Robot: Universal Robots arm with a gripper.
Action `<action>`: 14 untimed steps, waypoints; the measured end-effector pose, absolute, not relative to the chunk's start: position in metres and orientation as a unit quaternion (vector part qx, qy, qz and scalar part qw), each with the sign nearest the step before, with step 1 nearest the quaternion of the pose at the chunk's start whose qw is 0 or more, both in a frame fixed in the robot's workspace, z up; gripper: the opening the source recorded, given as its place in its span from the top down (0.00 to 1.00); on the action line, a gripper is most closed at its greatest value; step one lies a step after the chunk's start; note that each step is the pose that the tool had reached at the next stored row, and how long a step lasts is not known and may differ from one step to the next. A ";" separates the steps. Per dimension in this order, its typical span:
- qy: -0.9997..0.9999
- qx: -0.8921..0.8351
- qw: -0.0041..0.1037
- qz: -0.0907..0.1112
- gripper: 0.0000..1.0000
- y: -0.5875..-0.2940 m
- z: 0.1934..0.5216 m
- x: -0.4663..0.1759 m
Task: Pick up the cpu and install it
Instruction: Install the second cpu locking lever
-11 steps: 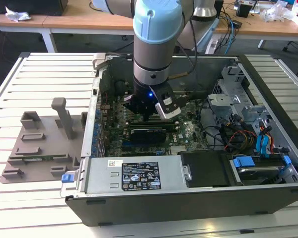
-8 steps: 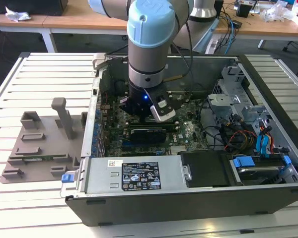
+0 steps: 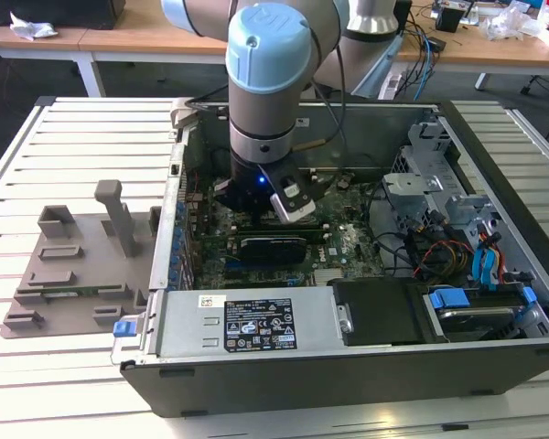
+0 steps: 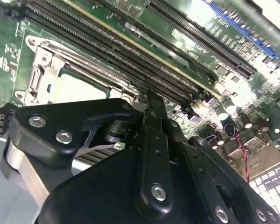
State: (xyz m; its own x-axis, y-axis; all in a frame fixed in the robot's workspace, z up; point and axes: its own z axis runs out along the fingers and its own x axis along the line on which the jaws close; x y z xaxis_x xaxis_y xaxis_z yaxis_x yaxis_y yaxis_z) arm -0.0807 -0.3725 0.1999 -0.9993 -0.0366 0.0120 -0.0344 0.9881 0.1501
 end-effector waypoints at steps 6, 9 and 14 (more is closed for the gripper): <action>-0.997 0.025 0.007 -0.075 0.89 -0.369 0.199 -0.081; -0.997 0.025 0.007 -0.075 0.89 -0.370 0.204 -0.081; -0.997 0.025 0.007 -0.075 0.89 -0.372 0.199 -0.080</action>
State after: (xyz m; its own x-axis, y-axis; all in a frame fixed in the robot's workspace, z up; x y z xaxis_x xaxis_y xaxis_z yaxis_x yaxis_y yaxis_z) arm -0.0804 -0.3717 0.1995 -0.9986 -0.0519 0.0104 -0.0497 0.9876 0.1490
